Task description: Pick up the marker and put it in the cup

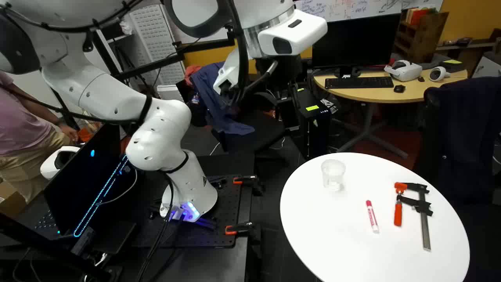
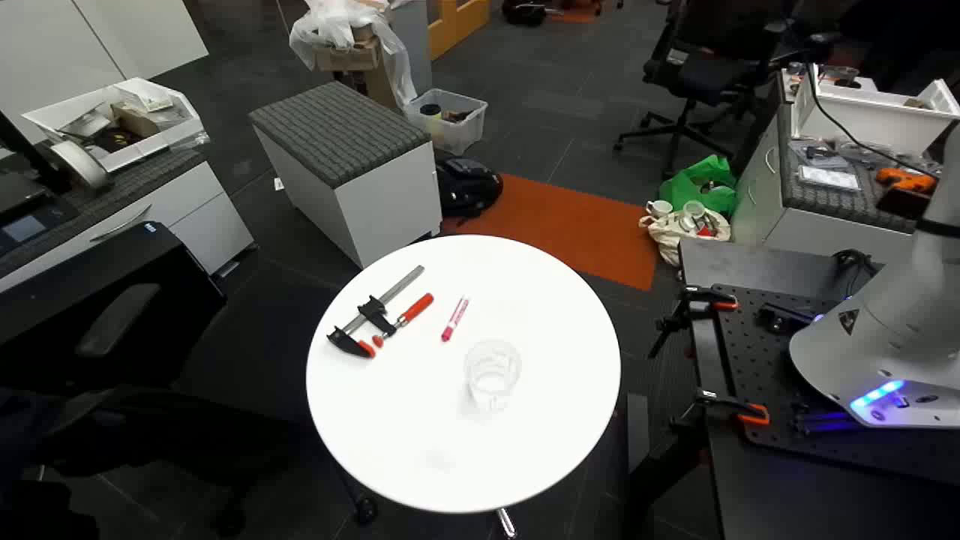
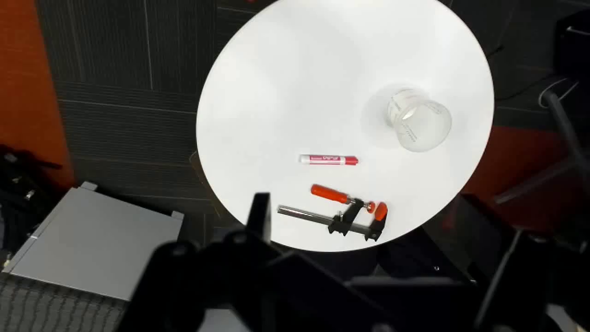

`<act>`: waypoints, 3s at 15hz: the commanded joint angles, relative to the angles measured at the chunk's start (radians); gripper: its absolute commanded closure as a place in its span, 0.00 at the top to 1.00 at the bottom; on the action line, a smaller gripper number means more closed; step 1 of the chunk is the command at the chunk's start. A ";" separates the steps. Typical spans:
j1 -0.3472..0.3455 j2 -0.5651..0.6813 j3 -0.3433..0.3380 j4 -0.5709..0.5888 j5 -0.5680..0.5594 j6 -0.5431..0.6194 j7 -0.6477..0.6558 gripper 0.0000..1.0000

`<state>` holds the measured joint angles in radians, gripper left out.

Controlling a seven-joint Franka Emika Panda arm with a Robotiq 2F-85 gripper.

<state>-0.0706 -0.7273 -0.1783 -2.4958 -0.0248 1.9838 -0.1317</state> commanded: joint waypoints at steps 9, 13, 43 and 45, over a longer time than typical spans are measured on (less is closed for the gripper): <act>-0.010 0.002 0.007 0.002 0.007 -0.001 -0.006 1.00; -0.009 0.010 0.009 0.005 0.002 -0.001 -0.008 1.00; -0.092 0.450 0.297 0.020 0.142 0.671 1.057 1.00; -0.087 0.485 0.294 0.029 0.147 0.717 1.130 1.00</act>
<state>-0.1440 -0.2993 0.0993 -2.4947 0.1303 2.6402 0.8833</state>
